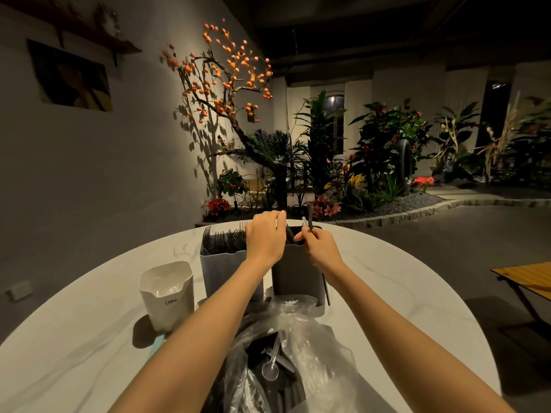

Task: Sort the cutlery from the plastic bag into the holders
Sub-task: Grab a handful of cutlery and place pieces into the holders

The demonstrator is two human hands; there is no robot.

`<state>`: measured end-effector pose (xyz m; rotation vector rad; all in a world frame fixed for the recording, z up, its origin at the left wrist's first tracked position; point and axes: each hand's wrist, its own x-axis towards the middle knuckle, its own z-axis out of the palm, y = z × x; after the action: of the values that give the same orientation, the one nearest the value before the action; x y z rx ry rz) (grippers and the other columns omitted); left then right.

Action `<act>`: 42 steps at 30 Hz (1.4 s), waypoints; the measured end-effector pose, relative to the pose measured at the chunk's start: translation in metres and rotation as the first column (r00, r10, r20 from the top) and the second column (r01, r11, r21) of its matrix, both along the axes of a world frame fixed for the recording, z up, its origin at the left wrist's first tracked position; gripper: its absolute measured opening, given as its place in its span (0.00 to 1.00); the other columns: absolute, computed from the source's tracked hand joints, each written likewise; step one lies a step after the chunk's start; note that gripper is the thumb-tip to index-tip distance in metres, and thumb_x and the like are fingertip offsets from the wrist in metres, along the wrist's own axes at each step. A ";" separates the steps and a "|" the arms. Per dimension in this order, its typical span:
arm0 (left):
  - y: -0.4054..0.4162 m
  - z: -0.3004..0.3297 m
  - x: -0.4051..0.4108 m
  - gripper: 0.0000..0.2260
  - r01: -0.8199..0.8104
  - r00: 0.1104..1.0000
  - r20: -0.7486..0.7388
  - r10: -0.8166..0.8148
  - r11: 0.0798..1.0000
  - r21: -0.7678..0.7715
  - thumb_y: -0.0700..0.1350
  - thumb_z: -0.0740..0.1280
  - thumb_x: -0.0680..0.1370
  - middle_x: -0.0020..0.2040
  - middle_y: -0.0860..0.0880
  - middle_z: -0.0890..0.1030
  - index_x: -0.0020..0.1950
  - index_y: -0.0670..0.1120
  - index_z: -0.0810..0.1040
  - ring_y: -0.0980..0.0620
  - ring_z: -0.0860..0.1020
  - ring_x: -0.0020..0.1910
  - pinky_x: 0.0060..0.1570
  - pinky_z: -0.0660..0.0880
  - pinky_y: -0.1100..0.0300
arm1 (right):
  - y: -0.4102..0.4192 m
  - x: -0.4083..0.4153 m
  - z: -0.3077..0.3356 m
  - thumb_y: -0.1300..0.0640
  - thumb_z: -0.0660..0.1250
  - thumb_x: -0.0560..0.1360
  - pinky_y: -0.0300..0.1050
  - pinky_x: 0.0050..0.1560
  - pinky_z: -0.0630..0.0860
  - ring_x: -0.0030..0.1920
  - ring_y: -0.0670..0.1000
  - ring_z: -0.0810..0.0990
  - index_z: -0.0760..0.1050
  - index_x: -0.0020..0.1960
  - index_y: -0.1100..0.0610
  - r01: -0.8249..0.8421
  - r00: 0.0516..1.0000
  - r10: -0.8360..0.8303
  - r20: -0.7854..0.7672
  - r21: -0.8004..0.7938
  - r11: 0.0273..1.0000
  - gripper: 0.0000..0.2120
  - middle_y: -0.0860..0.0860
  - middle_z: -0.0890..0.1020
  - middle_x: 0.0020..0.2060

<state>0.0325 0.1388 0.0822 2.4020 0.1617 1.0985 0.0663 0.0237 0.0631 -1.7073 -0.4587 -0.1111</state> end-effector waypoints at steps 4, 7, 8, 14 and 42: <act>-0.006 0.006 -0.003 0.18 0.094 0.996 0.016 -0.093 0.991 -0.094 0.56 0.58 0.82 0.53 0.47 0.77 0.51 0.45 0.81 0.48 0.69 0.59 0.56 0.61 0.51 | 0.004 -0.006 0.001 0.56 0.56 0.83 0.36 0.31 0.63 0.31 0.45 0.68 0.75 0.45 0.56 -0.069 0.998 0.070 0.007 -0.097 0.993 0.12 0.48 0.73 0.32; -0.008 0.008 -0.009 0.17 0.096 0.994 -0.049 -0.096 0.995 -0.013 0.60 0.63 0.78 0.51 0.48 0.76 0.50 0.47 0.81 0.51 0.68 0.57 0.58 0.62 0.52 | 0.010 -0.010 0.002 0.60 0.57 0.82 0.35 0.30 0.65 0.33 0.46 0.70 0.74 0.51 0.59 -0.058 0.998 0.057 -0.009 -0.179 0.982 0.07 0.50 0.74 0.34; -0.007 0.008 -0.011 0.16 0.084 0.995 -0.053 -0.083 0.996 0.015 0.59 0.66 0.77 0.51 0.49 0.76 0.51 0.47 0.80 0.51 0.69 0.55 0.57 0.63 0.52 | 0.011 -0.012 0.002 0.61 0.57 0.82 0.34 0.28 0.65 0.33 0.46 0.71 0.73 0.52 0.60 -0.053 0.999 0.054 -0.003 -0.181 0.982 0.06 0.51 0.74 0.35; 0.011 0.007 -0.022 0.09 0.113 0.994 0.008 -0.113 0.983 -0.142 0.50 0.68 0.77 0.44 0.46 0.79 0.46 0.43 0.79 0.46 0.76 0.47 0.51 0.75 0.47 | 0.018 -0.024 0.004 0.58 0.63 0.80 0.36 0.33 0.67 0.32 0.45 0.70 0.74 0.41 0.55 -0.211 0.977 0.215 0.005 -0.168 0.963 0.09 0.50 0.74 0.31; 0.082 0.032 -0.077 0.04 0.100 0.875 0.430 0.223 0.786 -0.610 0.44 0.52 0.85 0.47 0.45 0.78 0.57 0.47 0.65 0.51 0.80 0.32 0.29 0.76 0.67 | 0.059 -0.038 0.001 0.51 0.55 0.83 0.40 0.35 0.68 0.33 0.46 0.73 0.77 0.38 0.57 -0.050 0.999 0.051 0.019 -0.024 0.998 0.20 0.51 0.77 0.30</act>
<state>-0.0444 0.2205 0.1143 1.4947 0.3703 1.3817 0.0283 0.0823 0.0640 -1.7174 -0.5188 -0.0859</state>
